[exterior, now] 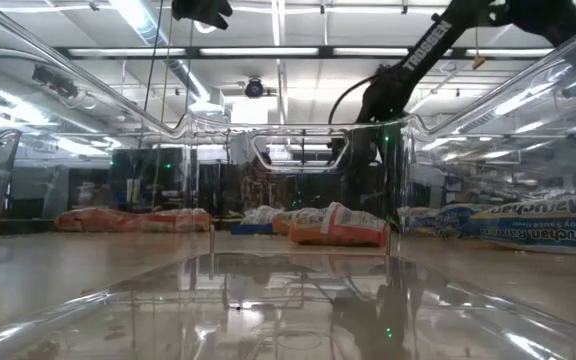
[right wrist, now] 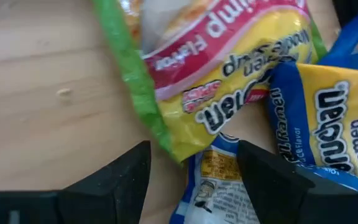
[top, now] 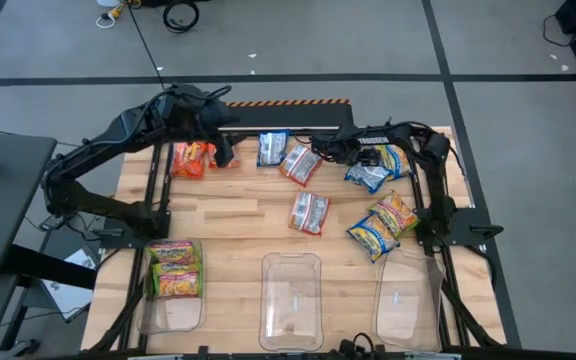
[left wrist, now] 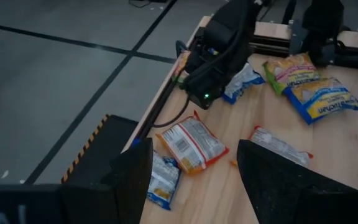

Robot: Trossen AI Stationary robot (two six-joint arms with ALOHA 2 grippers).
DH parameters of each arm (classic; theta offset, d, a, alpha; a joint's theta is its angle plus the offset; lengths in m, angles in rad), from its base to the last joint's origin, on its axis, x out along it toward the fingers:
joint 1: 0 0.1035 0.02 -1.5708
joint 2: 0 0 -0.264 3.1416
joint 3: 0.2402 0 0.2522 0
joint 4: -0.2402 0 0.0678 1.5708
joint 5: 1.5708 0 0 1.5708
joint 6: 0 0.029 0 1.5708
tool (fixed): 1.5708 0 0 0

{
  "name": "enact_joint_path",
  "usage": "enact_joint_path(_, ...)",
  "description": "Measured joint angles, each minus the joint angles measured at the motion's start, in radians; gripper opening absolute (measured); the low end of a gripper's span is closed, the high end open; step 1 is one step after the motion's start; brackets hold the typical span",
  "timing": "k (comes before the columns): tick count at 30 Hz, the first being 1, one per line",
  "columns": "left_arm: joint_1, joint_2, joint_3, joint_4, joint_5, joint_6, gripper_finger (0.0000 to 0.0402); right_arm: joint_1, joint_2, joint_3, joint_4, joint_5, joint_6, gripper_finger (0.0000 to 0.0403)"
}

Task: Sort Maruchan noodles
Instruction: Put the green noodle pack into the left transparent bin

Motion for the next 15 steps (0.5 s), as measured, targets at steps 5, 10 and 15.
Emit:
enact_joint_path(5,-0.022,0.0,0.0,0.006,0.012,-0.008,0.0238,0.013,-0.005,0.0,0.012,0.076,0.04,0.0228)
enact_joint_path(10,-0.048,0.0,0.0,0.041,0.014,-0.032,0.0238,-0.006,-0.002,-0.009,0.048,0.097,0.006,0.0197)
enact_joint_path(15,-0.081,0.0,0.0,0.049,0.015,-0.09,0.0238,-0.022,-0.003,-0.041,0.081,0.07,0.033,0.0144)
